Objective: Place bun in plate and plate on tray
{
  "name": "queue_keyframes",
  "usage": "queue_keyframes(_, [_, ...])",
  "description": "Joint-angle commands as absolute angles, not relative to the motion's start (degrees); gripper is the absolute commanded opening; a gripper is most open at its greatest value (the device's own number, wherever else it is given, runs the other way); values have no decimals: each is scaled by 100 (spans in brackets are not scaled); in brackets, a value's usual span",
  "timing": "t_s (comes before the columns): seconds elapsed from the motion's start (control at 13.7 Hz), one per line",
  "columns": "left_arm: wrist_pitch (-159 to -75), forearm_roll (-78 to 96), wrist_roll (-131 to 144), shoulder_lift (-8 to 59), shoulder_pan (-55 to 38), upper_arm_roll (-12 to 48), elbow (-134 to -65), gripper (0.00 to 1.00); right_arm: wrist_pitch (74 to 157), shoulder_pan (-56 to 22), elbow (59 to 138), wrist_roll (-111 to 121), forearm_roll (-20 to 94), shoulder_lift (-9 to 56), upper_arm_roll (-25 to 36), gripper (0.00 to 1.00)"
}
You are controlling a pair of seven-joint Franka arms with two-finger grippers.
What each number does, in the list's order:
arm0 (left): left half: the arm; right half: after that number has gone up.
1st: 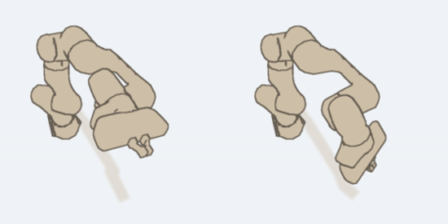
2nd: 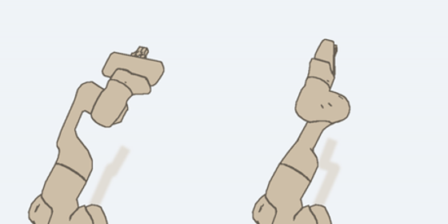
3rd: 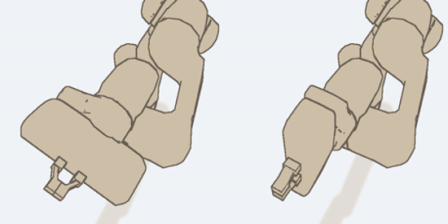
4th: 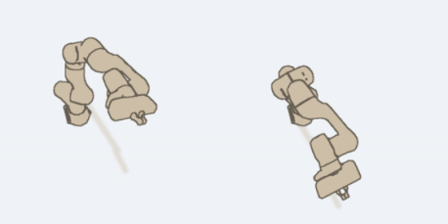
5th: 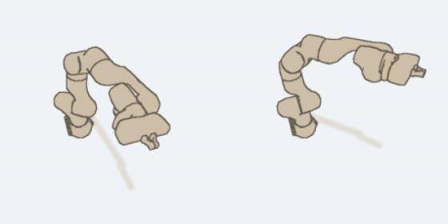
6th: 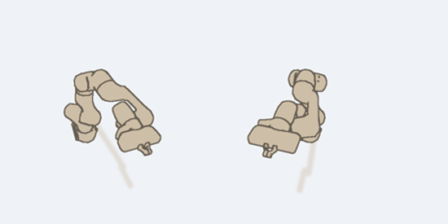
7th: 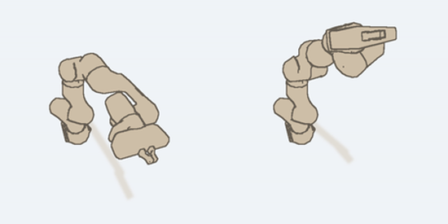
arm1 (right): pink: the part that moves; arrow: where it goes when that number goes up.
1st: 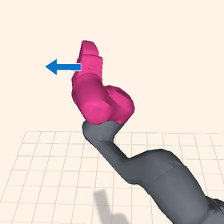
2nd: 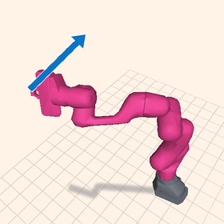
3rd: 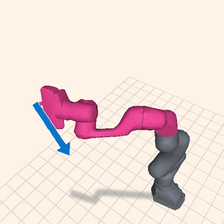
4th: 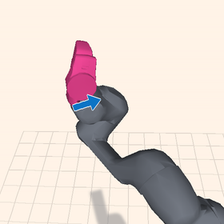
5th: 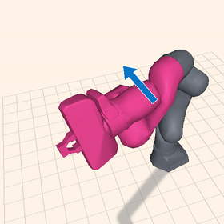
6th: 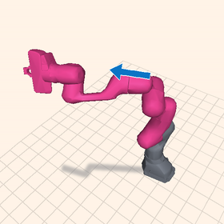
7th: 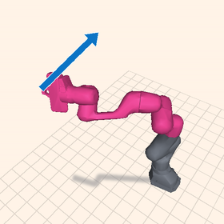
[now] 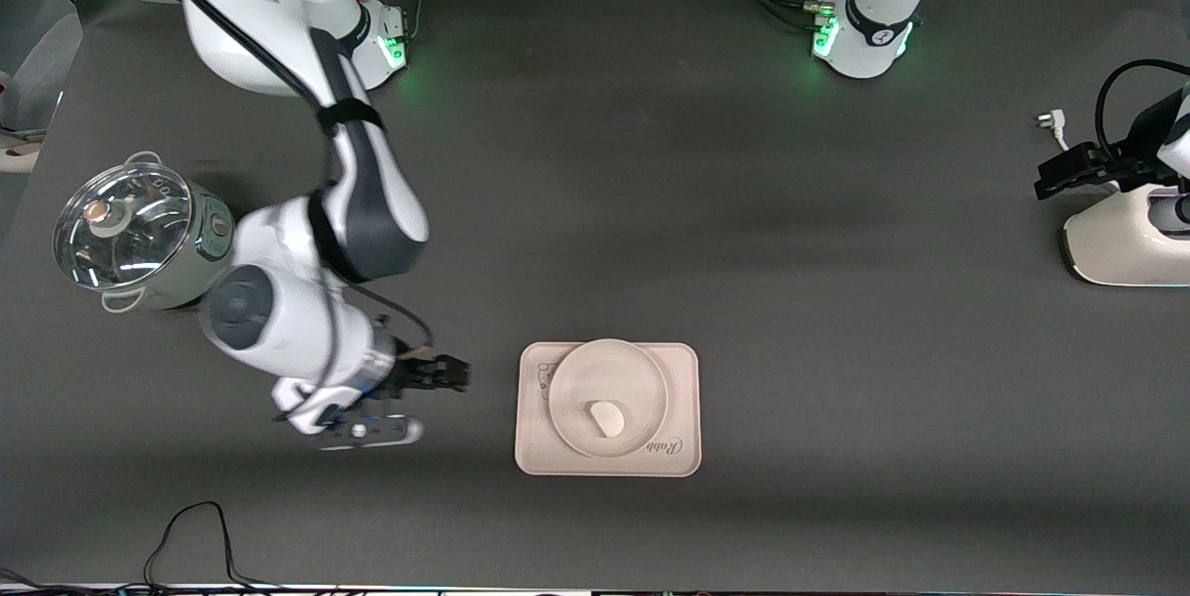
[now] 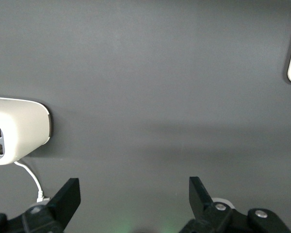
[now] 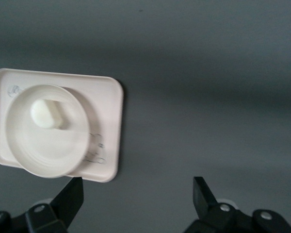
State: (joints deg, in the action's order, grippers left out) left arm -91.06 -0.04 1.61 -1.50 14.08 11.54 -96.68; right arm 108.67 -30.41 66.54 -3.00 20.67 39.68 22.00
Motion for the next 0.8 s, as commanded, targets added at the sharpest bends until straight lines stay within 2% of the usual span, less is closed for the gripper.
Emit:
queue_keyframes(0.0, [-9202,-62,62,-88,1371,1134,-9563,100,10592,-3085,7479,446,1829,3052,2617,100])
queue_keyframes(0.36, [-9264,-62,70,-62,1354,1134,-9545,100,10073,-3103,7462,457,1363,2479,3040,100])
queue_keyframes(0.73, [-9272,-79,97,-44,1345,1134,-9536,100,9872,-3111,7462,457,1318,2180,3383,100])
